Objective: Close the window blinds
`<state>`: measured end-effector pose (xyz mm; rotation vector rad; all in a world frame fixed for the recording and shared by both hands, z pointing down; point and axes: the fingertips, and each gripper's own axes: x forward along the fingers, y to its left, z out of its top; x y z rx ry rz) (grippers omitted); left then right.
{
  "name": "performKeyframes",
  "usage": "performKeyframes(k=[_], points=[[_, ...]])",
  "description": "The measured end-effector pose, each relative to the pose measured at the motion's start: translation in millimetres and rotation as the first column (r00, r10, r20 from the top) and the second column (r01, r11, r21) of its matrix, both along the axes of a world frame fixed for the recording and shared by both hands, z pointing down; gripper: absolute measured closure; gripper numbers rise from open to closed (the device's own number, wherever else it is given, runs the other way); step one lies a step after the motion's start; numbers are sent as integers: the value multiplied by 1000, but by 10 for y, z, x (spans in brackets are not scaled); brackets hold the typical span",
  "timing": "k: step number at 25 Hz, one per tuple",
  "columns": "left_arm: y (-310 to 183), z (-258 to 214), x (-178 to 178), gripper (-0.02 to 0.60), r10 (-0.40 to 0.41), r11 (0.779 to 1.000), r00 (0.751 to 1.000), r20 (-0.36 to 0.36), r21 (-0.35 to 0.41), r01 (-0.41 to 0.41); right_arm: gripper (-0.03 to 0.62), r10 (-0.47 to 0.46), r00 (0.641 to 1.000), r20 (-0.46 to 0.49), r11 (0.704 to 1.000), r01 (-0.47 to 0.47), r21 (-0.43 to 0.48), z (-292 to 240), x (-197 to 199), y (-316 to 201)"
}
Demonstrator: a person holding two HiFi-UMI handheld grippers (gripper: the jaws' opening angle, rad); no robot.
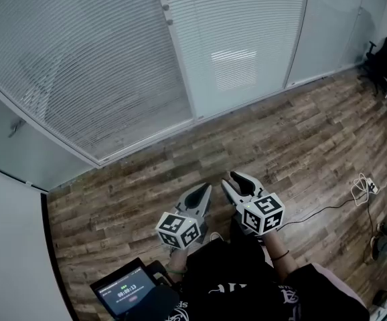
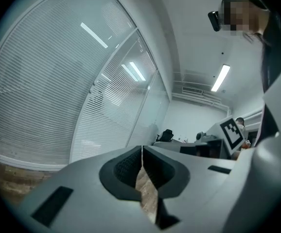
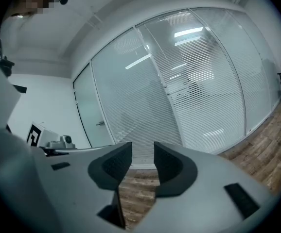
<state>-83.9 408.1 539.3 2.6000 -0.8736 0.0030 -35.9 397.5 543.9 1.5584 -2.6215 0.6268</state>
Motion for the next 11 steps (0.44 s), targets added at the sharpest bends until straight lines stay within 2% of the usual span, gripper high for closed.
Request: performKeyframes(k=[11], points=[[53, -31, -139, 575, -23, 1000, 1000, -2, 8, 23, 458, -27, 999, -22, 1000, 27, 7, -1, -144, 56]])
